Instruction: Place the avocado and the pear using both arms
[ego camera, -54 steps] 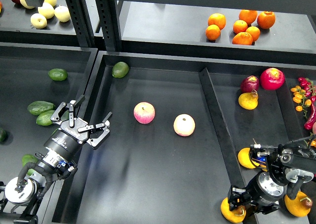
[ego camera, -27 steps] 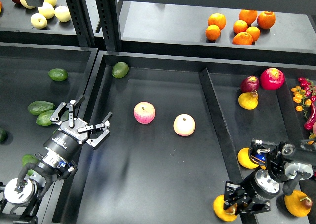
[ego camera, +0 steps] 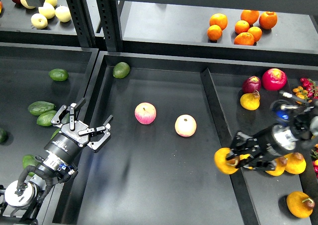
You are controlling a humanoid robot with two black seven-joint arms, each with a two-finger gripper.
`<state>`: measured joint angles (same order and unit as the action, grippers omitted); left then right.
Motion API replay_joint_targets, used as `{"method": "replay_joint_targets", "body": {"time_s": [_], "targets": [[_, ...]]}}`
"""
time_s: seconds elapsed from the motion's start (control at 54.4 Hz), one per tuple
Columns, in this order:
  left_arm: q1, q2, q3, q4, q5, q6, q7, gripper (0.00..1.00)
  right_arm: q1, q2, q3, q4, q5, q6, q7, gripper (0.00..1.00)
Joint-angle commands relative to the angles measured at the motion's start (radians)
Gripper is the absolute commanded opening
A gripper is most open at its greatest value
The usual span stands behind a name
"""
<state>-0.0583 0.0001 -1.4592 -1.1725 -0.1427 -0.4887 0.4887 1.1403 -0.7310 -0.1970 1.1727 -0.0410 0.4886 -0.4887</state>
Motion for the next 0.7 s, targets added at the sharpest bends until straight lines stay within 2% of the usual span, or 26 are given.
{"method": "replay_joint_targets", "body": {"time_s": [0.0, 0.276, 0.68], "targets": [[0.0, 0.0, 0.003, 0.002, 0.0, 0.0, 0.0, 0.99, -0.007, -0.062, -0.045, -0.001, 0.003, 0.0, 0.0, 0.17], [0.0, 0.0, 0.006, 0.005, 0.0, 0.0, 0.0, 0.99, -0.115, -0.13, -0.073, -0.027, -0.037, 0.0, 0.0, 0.18], [0.0, 0.0, 0.008, 0.004, 0.0, 0.0, 0.0, 0.99, -0.24, -0.058, -0.044, -0.149, -0.094, 0.0, 0.0, 0.2]]}}
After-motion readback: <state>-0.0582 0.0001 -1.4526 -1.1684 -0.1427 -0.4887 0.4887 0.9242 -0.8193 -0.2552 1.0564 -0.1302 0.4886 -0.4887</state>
